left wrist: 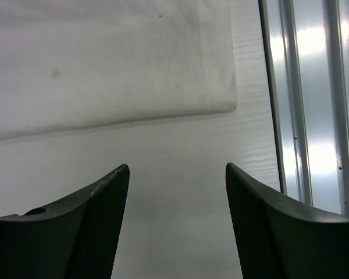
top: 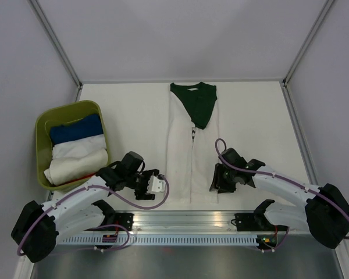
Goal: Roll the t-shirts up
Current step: Fold the tshirt, then roll the tshirt
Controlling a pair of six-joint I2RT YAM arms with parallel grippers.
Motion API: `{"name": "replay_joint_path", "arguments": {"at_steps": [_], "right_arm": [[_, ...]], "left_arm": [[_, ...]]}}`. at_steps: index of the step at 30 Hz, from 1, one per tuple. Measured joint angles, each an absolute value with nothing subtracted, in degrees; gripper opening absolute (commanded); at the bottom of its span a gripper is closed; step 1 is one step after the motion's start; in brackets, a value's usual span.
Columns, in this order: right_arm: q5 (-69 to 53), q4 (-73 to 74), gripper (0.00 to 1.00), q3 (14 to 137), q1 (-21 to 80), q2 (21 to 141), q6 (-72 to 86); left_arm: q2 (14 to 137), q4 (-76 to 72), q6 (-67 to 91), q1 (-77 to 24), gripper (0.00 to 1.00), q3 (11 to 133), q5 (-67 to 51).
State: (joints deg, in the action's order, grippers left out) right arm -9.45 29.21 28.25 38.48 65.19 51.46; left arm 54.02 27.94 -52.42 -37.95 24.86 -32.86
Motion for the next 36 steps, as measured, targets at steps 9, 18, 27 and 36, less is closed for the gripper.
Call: {"name": "replay_joint_path", "arguments": {"at_steps": [9, 18, 27, 36], "right_arm": [[-0.9, 43.4, 0.67, 58.8, 38.2, 66.7, 30.6], [-5.2, 37.1, 0.7, 47.0, 37.9, 58.0, -6.2], [-18.8, 40.5, 0.69, 35.8, 45.1, 50.2, -43.2], [-17.5, 38.6, 0.66, 27.5, 53.9, 56.0, -57.0]], "left_arm": [[55.4, 27.6, -57.4, -47.7, 0.71, 25.8, -33.8], [61.7, 23.1, -66.2, -55.4, 0.66, 23.3, -33.3], [64.0, 21.4, -67.4, -55.7, 0.63, 23.6, -33.6], [65.9, 18.4, -67.9, -55.7, 0.49, 24.1, -32.5]]}}
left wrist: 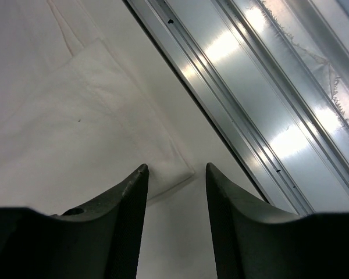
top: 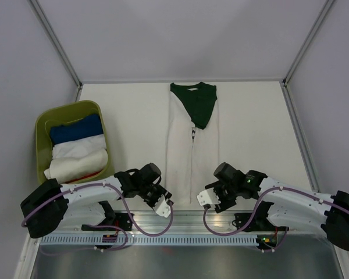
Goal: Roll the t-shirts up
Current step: Roll the tshirt
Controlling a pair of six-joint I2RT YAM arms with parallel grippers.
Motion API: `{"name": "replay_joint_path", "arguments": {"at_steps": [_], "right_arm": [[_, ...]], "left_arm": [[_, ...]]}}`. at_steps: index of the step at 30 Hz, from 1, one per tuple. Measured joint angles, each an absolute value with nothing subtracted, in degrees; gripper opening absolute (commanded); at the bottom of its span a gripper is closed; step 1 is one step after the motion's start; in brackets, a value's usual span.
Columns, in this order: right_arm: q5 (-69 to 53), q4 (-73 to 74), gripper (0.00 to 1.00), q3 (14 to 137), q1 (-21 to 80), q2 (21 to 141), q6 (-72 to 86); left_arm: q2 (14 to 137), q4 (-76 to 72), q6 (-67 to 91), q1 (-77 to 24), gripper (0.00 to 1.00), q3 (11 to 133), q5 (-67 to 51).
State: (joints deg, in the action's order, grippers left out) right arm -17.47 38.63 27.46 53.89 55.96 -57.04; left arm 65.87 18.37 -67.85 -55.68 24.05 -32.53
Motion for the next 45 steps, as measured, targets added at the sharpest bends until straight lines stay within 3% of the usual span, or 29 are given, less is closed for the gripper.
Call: {"name": "replay_joint_path", "arguments": {"at_steps": [3, 6, 8, 9, 12, 13, 17, 29, 45], "right_arm": [[-17.5, 35.6, 0.59, 26.7, 54.0, 58.4, -58.3], [-17.7, 33.3, 0.44, 26.5, 54.5, 60.8, -58.8], [-17.8, 32.1, 0.37, 26.4, 54.6, 61.2, -59.1], [-17.8, 31.6, 0.29, 26.3, 54.6, 61.2, -59.3], [-18.0, 30.7, 0.13, 25.8, 54.7, 61.2, -59.3], [-18.0, 30.5, 0.11, 25.8, 54.7, 61.1, -59.2], [-18.0, 30.3, 0.0, 25.8, 54.6, 60.2, -57.0], [-25.6, 32.9, 0.01, 30.9, 43.7, 62.2, -48.9], [-30.2, 30.3, 0.07, 35.7, 29.5, 69.4, -40.0]], "left_arm": [[66.5, 17.7, -68.4, -55.6, 0.47, 24.2, -32.4], [67.4, 16.8, -68.7, -55.4, 0.43, 24.6, -32.1], [68.0, 16.1, -68.7, -55.2, 0.35, 24.7, -31.8], [68.3, 15.8, -68.8, -55.1, 0.32, 24.8, -31.6], [68.7, 15.6, -68.9, -55.1, 0.13, 24.8, -31.2], [68.8, 15.6, -68.9, -55.1, 0.03, 24.8, -31.0], [69.0, 17.0, -66.7, -54.9, 0.02, 26.3, -30.4], [74.7, 24.9, -49.6, -40.8, 0.02, 37.9, -39.8], [84.4, 26.0, -40.9, -34.2, 0.04, 44.7, -40.6]]}}
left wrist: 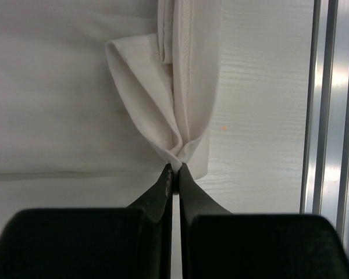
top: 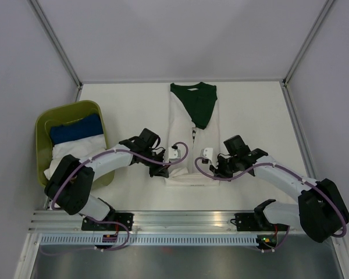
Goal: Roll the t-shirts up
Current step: Roll the tshirt
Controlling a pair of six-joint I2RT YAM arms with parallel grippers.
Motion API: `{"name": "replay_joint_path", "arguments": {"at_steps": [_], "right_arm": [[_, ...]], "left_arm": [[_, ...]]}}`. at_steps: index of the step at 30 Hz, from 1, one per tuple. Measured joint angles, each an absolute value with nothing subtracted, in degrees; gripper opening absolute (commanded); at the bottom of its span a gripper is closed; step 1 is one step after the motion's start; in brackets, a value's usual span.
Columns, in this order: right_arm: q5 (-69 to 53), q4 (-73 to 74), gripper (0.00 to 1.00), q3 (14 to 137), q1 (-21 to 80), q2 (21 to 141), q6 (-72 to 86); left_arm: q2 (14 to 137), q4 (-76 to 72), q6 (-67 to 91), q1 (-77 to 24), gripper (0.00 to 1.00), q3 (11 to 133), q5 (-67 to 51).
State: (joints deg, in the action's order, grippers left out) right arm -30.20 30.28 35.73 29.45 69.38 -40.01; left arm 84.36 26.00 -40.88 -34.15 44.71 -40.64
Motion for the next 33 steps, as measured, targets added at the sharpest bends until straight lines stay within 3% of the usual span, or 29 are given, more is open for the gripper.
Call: {"name": "replay_joint_path", "arguments": {"at_steps": [2, 4, 7, 10, 13, 16, 20, 26, 33], "right_arm": [[-30.2, 30.1, 0.09, 36.1, 28.7, 70.3, -39.2], [-29.8, 29.9, 0.18, 36.4, 28.4, 71.5, -38.5], [-28.8, 28.9, 0.36, 36.6, 28.1, 72.5, -36.8], [-26.9, 27.1, 0.42, 36.8, 26.6, 72.8, -32.9], [-26.4, 24.7, 0.44, 37.5, 23.1, 72.8, -26.8], [-26.5, 22.2, 0.39, 38.9, 17.5, 72.8, -19.0], [-27.1, 20.3, 0.4, 41.1, 12.7, 73.1, -7.1], [-26.5, 19.4, 0.45, 39.9, 13.3, 71.9, 8.9], [-23.7, 16.8, 0.49, 32.5, 20.4, 72.1, 18.2]], "left_arm": [[85.6, 25.6, -40.7, -34.1, 0.06, 45.8, -40.5], [86.9, 25.2, -40.5, -34.1, 0.09, 46.9, -40.1], [88.6, 24.7, -40.3, -34.1, 0.22, 48.0, -38.9], [89.3, 24.3, -40.0, -34.0, 0.33, 48.5, -37.6], [89.5, 24.4, -38.7, -32.8, 0.42, 49.6, -37.0], [89.6, 24.2, -36.9, -30.1, 0.45, 51.8, -36.1], [89.5, 24.2, -36.6, -27.6, 0.52, 54.0, -35.6], [87.9, 25.4, -36.5, -30.9, 0.57, 52.4, -36.1], [88.5, 24.6, -36.2, -35.2, 0.55, 48.3, -34.1]]}}
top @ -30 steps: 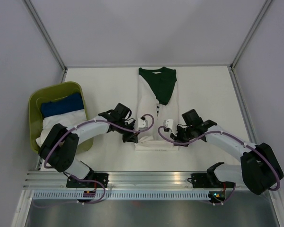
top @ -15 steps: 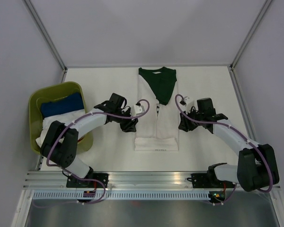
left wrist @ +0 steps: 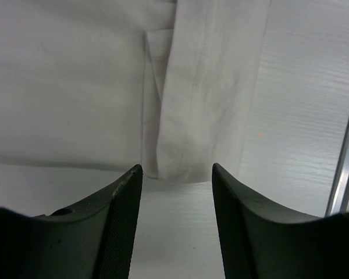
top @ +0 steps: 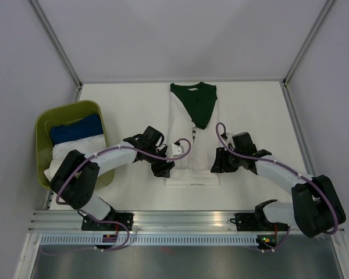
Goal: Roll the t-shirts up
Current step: Roll the tshirt
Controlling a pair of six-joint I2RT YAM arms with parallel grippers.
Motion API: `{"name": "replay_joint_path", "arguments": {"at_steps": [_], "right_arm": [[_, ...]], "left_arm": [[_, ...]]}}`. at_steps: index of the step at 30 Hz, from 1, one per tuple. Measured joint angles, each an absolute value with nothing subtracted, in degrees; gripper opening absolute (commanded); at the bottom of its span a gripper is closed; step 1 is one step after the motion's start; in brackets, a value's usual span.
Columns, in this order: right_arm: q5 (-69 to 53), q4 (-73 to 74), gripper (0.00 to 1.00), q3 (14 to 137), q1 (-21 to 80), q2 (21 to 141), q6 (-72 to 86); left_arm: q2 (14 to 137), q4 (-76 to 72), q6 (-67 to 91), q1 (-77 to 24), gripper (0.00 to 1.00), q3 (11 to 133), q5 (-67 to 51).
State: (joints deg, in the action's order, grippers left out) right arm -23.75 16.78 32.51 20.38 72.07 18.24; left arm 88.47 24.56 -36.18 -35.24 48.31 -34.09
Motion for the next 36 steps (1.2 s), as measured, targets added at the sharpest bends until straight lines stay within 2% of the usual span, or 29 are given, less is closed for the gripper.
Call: {"name": "replay_joint_path", "arguments": {"at_steps": [3, 4, 5, 8, 9, 15, 17, 20, 24, 27, 31, 33, 36], "right_arm": [[-23.0, 14.2, 0.39, 31.2, 20.7, 74.2, 20.2], [-22.8, 13.3, 0.32, 30.9, 20.8, 74.9, 20.8], [-22.7, 12.4, 0.17, 30.6, 21.0, 75.5, 21.3], [-21.8, 10.9, 0.01, 29.8, 21.5, 76.1, 23.0], [-21.5, 10.6, 0.01, 29.5, 21.6, 76.1, 23.5], [-20.4, 10.4, 0.01, 27.5, 21.6, 73.1, 27.4], [-19.6, 10.5, 0.01, 26.8, 21.6, 71.7, 28.9], [-18.4, 10.3, 0.05, 25.9, 21.6, 70.9, 30.7], [-17.6, 10.5, 0.08, 26.4, 21.6, 72.7, 30.7], [-17.2, 11.0, 0.09, 27.9, 21.6, 74.3, 30.4], [-16.6, 11.2, 0.13, 28.1, 21.6, 74.3, 30.4], [-16.6, 11.1, 0.14, 28.1, 21.6, 74.3, 30.5], [-16.6, 11.1, 0.15, 28.1, 21.6, 74.3, 30.5]], "left_arm": [[89.3, 22.5, -36.0, -35.1, 0.49, 48.2, -32.6], [89.6, 21.9, -35.9, -35.1, 0.48, 48.2, -32.2], [89.9, 21.5, -35.9, -35.3, 0.46, 48.2, -31.7], [91.0, 20.6, -35.9, -35.8, 0.37, 48.2, -30.5], [91.2, 20.4, -35.9, -35.9, 0.32, 48.2, -30.3], [91.4, 19.7, -35.8, -36.8, 0.15, 48.2, -29.3], [91.4, 19.5, -35.8, -36.9, 0.15, 48.2, -28.9], [91.4, 19.4, -35.9, -36.9, 0.22, 48.2, -28.6], [89.9, 19.3, -36.6, -37.1, 0.49, 48.1, -27.7], [82.6, 18.1, -40.8, -37.1, 0.61, 45.8, -27.9], [68.9, 15.2, -50.9, -39.0, 0.67, 38.9, -30.4], [65.9, 14.6, -54.3, -41.7, 0.72, 35.7, -30.6], [66.5, 14.5, -58.1, -46.5, 0.73, 31.5, -30.2]]}}
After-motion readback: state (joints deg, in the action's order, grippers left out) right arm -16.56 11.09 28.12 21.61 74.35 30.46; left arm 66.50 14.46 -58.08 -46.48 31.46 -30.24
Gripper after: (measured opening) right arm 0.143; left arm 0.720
